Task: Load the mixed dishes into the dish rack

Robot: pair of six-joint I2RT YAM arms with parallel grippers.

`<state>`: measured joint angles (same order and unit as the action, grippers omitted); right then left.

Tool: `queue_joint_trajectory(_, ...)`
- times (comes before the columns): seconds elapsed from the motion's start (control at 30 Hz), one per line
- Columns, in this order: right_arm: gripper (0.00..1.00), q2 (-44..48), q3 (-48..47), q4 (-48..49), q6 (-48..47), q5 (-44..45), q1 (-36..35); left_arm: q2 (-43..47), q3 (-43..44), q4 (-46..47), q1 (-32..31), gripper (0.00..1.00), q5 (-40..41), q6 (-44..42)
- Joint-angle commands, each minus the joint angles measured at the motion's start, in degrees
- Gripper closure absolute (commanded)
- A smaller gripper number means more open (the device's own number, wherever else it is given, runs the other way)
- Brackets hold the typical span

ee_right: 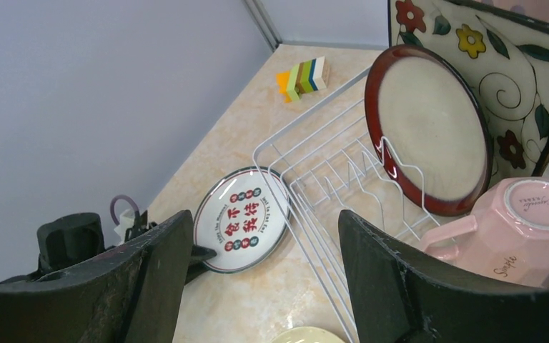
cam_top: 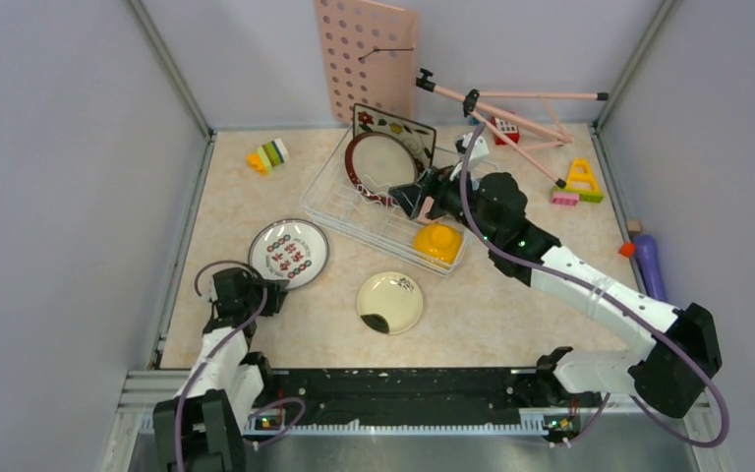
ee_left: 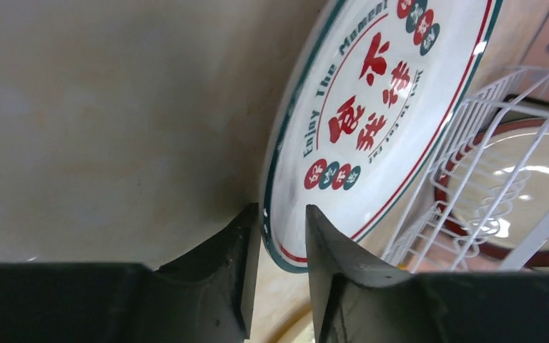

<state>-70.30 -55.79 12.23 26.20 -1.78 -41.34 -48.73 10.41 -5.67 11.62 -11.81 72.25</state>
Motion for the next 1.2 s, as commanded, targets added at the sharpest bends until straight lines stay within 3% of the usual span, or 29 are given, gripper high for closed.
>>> queue_joint_trajectory(0.0,0.27,3.83,0.11,2.74,-0.14,-0.34,0.21,2.11,-4.84,3.84,0.42,0.79,2.51,2.62)
queue_joint_trajectory(0.03,0.27,4.06,0.32,2.78,-0.27,-0.21,0.21,3.67,-5.17,3.86,0.42,0.94,2.96,2.40)
queue_joint_trajectory(0.07,0.27,4.25,0.52,2.82,-0.31,-0.03,0.21,5.68,-5.07,2.44,0.42,1.00,3.76,1.94)
queue_joint_trajectory(0.3,0.27,3.36,1.15,1.31,1.07,0.33,0.21,23.27,3.00,-16.22,0.42,1.00,13.92,-4.01)
queue_joint_trajectory(0.73,0.31,-3.39,0.60,3.30,8.72,-6.15,0.13,23.35,22.44,-28.51,0.42,1.00,15.97,-15.79)
queue_joint_trajectory(0.93,0.31,-8.82,-1.37,9.22,13.32,-12.94,-0.53,23.41,30.43,-29.99,0.42,1.00,12.79,-18.47)
queue_joint_trajectory(1.1,0.29,-12.74,-5.03,12.36,13.80,-16.19,-0.76,23.43,38.20,-32.62,0.42,1.00,17.17,-23.80)
queue_joint_trajectory(1.17,0.28,-14.11,-6.65,13.16,13.18,-17.13,-1.16,23.06,39.70,-30.98,0.37,1.00,13.61,-26.06)
